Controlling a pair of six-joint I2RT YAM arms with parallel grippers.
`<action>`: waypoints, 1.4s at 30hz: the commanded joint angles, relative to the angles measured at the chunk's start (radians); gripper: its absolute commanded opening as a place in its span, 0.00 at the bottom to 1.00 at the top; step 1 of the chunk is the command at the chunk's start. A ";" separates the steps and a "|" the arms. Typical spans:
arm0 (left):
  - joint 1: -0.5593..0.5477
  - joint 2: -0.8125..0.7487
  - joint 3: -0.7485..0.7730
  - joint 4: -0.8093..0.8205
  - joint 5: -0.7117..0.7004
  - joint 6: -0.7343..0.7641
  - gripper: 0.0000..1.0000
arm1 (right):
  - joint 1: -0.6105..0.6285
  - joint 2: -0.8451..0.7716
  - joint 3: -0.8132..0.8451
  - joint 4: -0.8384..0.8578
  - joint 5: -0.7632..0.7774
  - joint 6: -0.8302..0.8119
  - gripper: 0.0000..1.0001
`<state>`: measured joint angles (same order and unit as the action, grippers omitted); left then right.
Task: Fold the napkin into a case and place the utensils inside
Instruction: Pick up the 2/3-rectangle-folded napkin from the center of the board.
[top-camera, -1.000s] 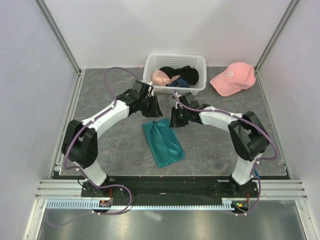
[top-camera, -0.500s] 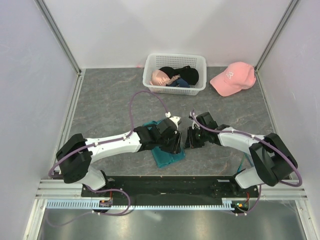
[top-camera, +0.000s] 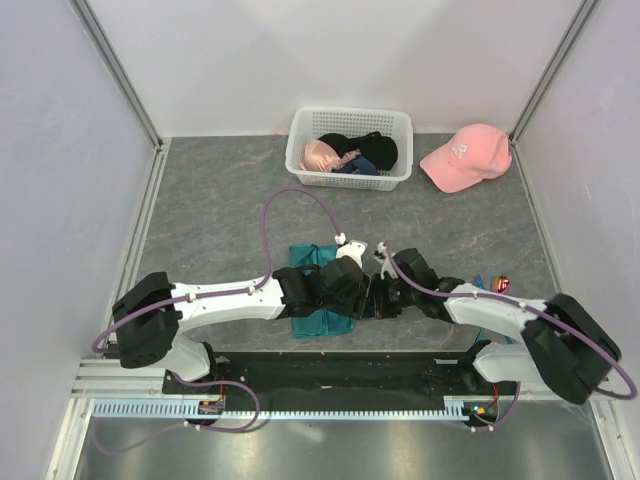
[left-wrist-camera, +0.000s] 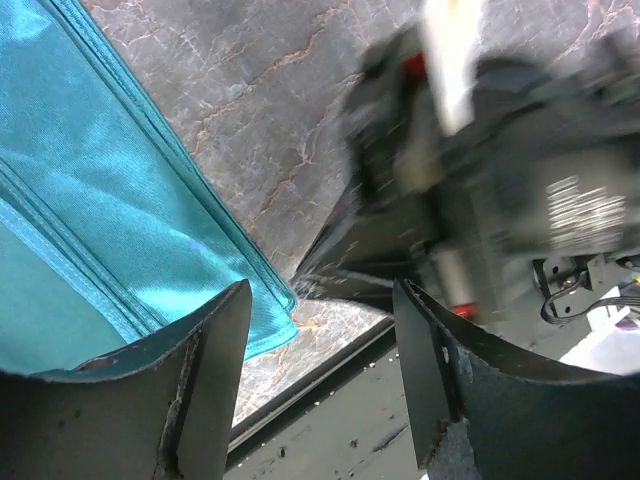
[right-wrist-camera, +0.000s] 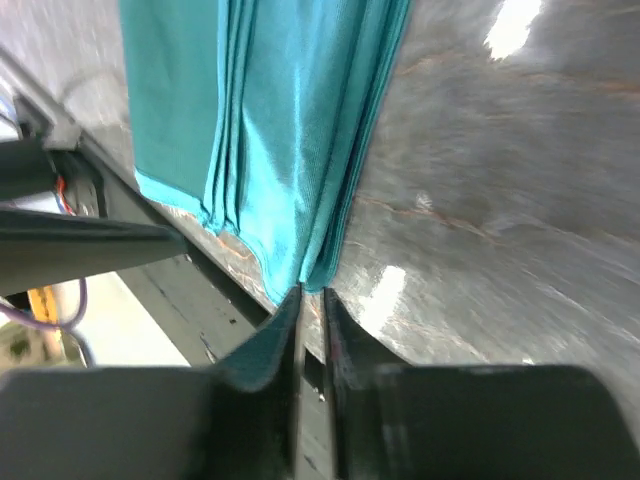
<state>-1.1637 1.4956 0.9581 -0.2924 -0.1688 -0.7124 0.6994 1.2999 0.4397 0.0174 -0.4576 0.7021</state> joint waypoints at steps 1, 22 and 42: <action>-0.053 0.031 0.030 -0.031 -0.136 -0.064 0.66 | -0.114 -0.135 0.033 -0.204 0.143 -0.022 0.26; -0.128 0.371 0.272 -0.323 -0.255 -0.165 0.50 | -0.445 -0.143 0.053 -0.341 0.019 -0.196 0.53; -0.128 0.221 0.188 -0.337 -0.241 -0.208 0.02 | -0.387 0.048 0.171 -0.140 -0.116 -0.147 0.72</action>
<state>-1.2869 1.8111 1.1755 -0.6315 -0.3958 -0.8627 0.2668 1.2957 0.5339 -0.2379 -0.5198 0.5304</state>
